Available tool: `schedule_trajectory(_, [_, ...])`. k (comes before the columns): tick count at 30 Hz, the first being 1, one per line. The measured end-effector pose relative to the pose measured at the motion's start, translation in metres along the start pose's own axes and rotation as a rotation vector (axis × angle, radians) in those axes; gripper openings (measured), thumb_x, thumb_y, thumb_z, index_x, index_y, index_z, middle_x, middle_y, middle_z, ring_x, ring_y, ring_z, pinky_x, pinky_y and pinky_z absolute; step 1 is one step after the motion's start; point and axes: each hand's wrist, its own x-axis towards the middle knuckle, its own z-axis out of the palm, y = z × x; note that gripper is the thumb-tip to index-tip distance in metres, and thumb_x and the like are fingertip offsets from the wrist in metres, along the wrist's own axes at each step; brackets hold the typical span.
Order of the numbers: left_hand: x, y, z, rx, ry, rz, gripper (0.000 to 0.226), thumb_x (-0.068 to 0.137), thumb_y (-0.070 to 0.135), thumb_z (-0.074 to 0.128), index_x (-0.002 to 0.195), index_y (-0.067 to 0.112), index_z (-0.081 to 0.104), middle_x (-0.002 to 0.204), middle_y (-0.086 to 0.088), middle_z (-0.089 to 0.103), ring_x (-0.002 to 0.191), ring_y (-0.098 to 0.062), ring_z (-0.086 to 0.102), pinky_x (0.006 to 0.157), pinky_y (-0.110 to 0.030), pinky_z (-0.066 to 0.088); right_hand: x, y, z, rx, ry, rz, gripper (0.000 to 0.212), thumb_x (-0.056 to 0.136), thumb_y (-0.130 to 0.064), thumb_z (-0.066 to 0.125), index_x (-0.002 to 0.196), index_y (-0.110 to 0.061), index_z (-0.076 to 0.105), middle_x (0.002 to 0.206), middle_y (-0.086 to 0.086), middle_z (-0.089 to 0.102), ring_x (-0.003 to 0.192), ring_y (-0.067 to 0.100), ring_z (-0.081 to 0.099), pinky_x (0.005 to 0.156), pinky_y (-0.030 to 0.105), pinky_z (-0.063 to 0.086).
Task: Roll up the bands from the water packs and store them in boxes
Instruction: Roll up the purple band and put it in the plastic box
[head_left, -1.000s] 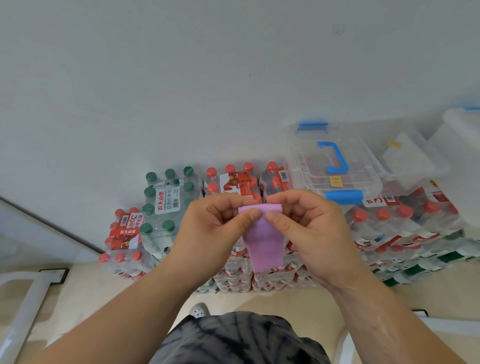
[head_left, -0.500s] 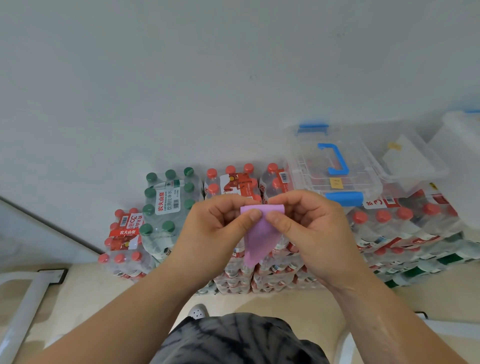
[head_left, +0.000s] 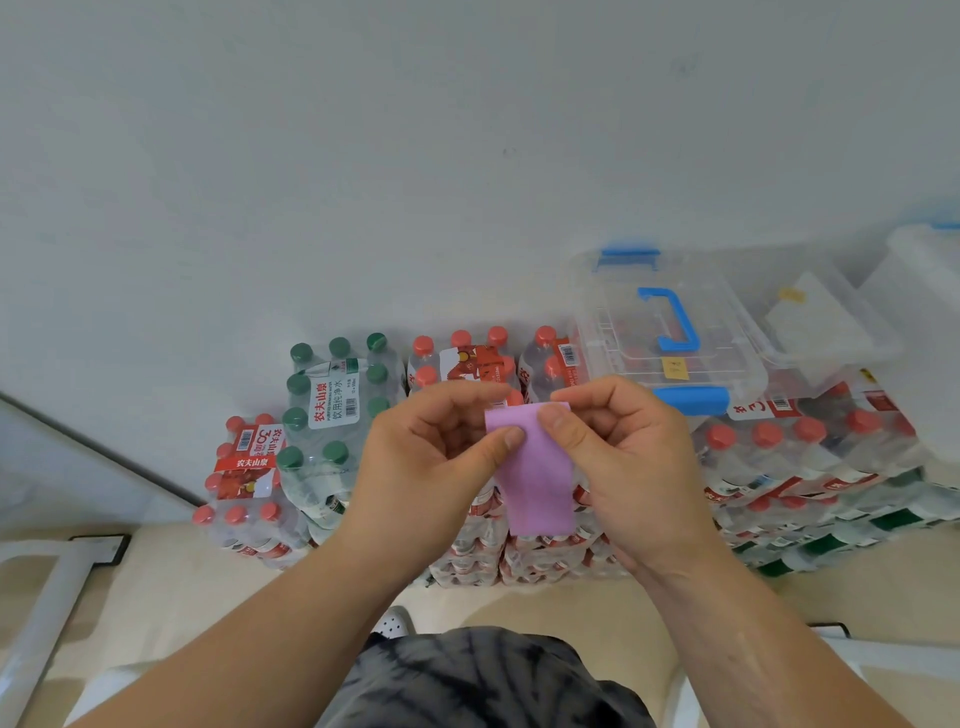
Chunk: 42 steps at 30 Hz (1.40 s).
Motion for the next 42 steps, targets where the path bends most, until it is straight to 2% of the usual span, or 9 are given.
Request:
schedule_trajectory(10, [0.002,0.000,-0.003,0.084,-0.064,-0.006,0.010,0.088,0.012,0.071,0.090,0.020,0.078,0.078,-0.006,0.076,0.075,-0.028,0.071,0.070,-0.036,0.059,-0.001,0.000,-0.002,0.001,-0.089,-0.028,0.018,0.081,-0.005,0.075,0.093,-0.019,0.072,0.081,-0.006,0.077,0.073,0.006,0.071,0.066,0.017,0.056])
schedule_trajectory(14, [0.001,0.002,-0.004,0.006,-0.092,0.016,0.022,0.081,0.010,0.076,0.100,0.023,0.076,0.086,-0.017,0.072,0.086,-0.045,0.064,0.074,-0.052,0.057,-0.004,0.000,-0.002,0.006,-0.048,0.003,0.015,0.073,-0.028,0.076,0.088,-0.023,0.074,0.081,0.000,0.077,0.073,0.017,0.072,0.063,0.023,0.058])
schedule_trajectory(19, [0.002,0.001,-0.007,0.056,-0.084,0.005,0.011,0.087,0.011,0.071,0.091,0.019,0.078,0.082,-0.003,0.076,0.074,-0.017,0.070,0.066,-0.026,0.057,-0.007,-0.003,-0.003,0.028,-0.129,0.005,0.023,0.076,-0.027,0.072,0.100,-0.026,0.070,0.087,0.007,0.075,0.076,0.016,0.071,0.064,0.027,0.059])
schedule_trajectory(22, [0.001,0.002,-0.007,0.051,-0.094,-0.027,0.015,0.092,0.010,0.065,0.089,0.016,0.078,0.079,-0.003,0.076,0.070,-0.012,0.069,0.064,-0.022,0.055,-0.008,-0.002,-0.003,0.016,-0.139,-0.026,0.020,0.076,-0.025,0.073,0.097,-0.024,0.073,0.088,0.006,0.074,0.075,0.012,0.068,0.065,0.022,0.056])
schedule_trajectory(27, [-0.004,0.001,-0.009,-0.003,-0.120,-0.028,0.019,0.083,0.008,0.073,0.097,0.021,0.076,0.090,-0.016,0.074,0.088,-0.040,0.068,0.078,-0.050,0.058,-0.010,0.001,-0.001,0.013,-0.100,0.011,0.013,0.073,-0.034,0.075,0.085,-0.028,0.075,0.082,0.011,0.071,0.072,0.019,0.065,0.063,0.029,0.056])
schedule_trajectory(30, [-0.006,-0.001,-0.012,0.038,-0.131,-0.071,0.017,0.087,0.005,0.071,0.101,0.013,0.075,0.086,-0.016,0.076,0.085,-0.039,0.071,0.079,-0.057,0.058,-0.010,0.000,-0.001,0.014,-0.099,-0.012,0.013,0.073,-0.033,0.075,0.086,-0.029,0.073,0.076,0.003,0.071,0.069,0.012,0.065,0.060,0.025,0.055])
schedule_trajectory(34, [-0.009,-0.003,-0.010,0.047,-0.077,-0.082,0.011,0.089,0.012,0.072,0.097,0.019,0.076,0.078,-0.022,0.074,0.077,-0.044,0.071,0.078,-0.061,0.057,-0.011,0.000,0.002,0.033,-0.048,-0.005,0.040,0.073,-0.029,0.074,0.111,-0.026,0.062,0.074,0.006,0.074,0.075,0.018,0.073,0.071,0.026,0.059])
schedule_trajectory(37, [-0.010,-0.005,-0.006,-0.003,0.028,-0.089,0.012,0.089,0.011,0.072,0.094,0.021,0.077,0.081,-0.032,0.070,0.082,-0.053,0.066,0.080,-0.059,0.058,-0.012,0.002,0.007,0.048,-0.029,-0.011,0.031,0.080,-0.018,0.076,0.109,-0.024,0.064,0.078,0.009,0.075,0.073,0.022,0.072,0.068,0.029,0.059])
schedule_trajectory(42, [-0.014,-0.005,-0.006,-0.077,-0.024,-0.146,0.010,0.085,0.014,0.073,0.095,0.013,0.075,0.081,-0.024,0.074,0.080,-0.043,0.072,0.077,-0.050,0.061,-0.012,0.004,0.005,-0.006,-0.030,-0.063,0.029,0.087,-0.004,0.073,0.105,-0.027,0.070,0.085,0.012,0.073,0.079,0.023,0.071,0.072,0.026,0.060])
